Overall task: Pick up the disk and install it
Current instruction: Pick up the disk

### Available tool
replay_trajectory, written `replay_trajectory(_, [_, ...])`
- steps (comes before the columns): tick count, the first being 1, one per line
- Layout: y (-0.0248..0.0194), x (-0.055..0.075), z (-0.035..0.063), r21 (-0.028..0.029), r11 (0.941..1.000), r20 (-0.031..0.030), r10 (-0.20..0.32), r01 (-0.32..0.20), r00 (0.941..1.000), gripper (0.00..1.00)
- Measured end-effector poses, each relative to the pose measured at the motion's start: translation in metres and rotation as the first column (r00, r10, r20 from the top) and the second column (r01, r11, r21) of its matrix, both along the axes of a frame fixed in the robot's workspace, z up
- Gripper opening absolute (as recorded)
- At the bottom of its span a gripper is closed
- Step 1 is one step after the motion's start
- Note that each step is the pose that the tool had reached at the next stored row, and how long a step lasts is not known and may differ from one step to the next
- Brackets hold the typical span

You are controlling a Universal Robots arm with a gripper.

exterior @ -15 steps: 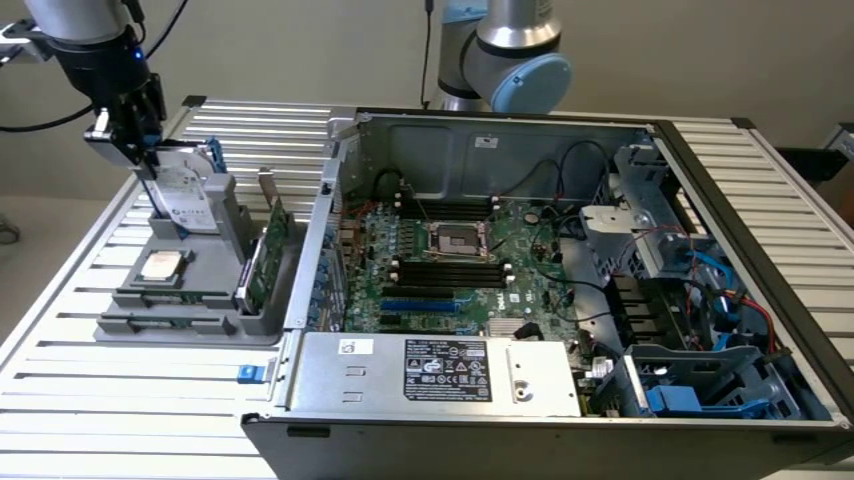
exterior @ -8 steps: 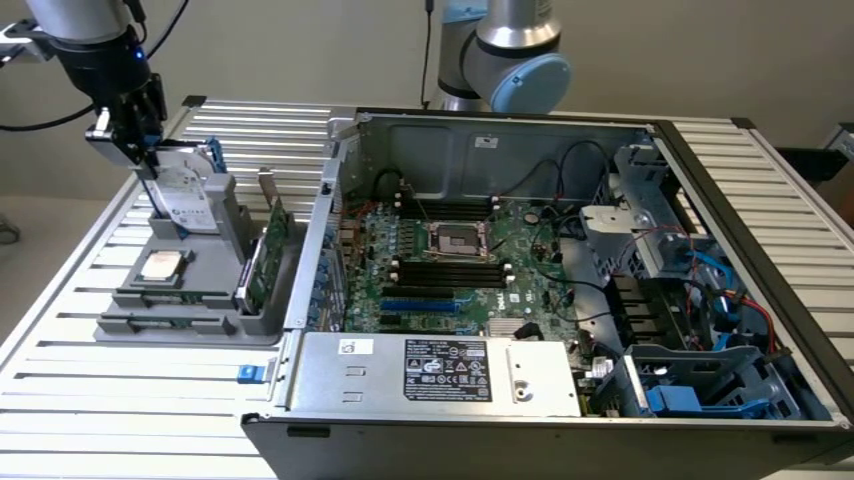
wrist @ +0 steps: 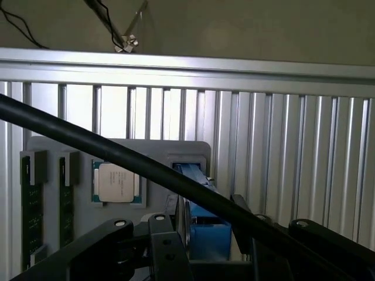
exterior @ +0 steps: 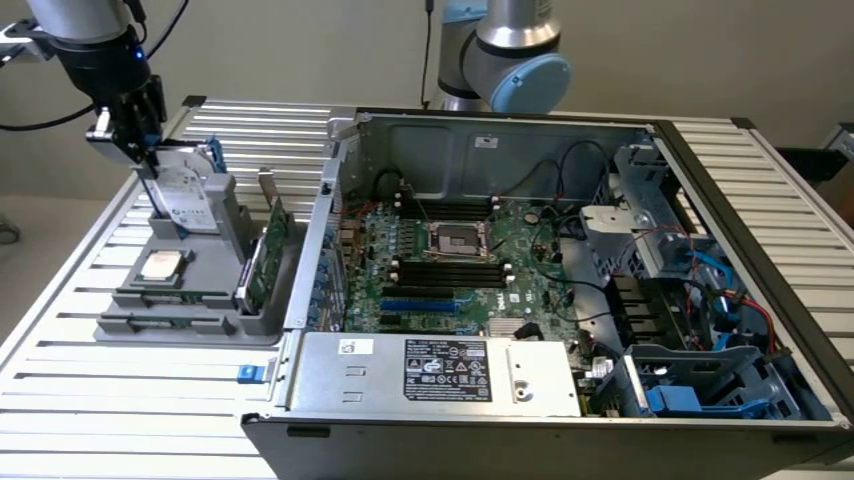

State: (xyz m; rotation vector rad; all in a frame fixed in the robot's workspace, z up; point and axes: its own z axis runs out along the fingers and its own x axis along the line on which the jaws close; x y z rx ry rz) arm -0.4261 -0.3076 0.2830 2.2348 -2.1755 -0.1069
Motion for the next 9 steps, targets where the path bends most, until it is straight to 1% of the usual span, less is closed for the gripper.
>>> replay_trajectory(2, [0.0000,0.0000,0.0000,-0.0002,1.0000,0.0000,0.000,0.000,1.0000,0.35])
replay_trajectory(9, [0.0000,0.0000,0.0000,-0.0004,1.0000,0.0000,0.000,0.000,1.0000,0.34])
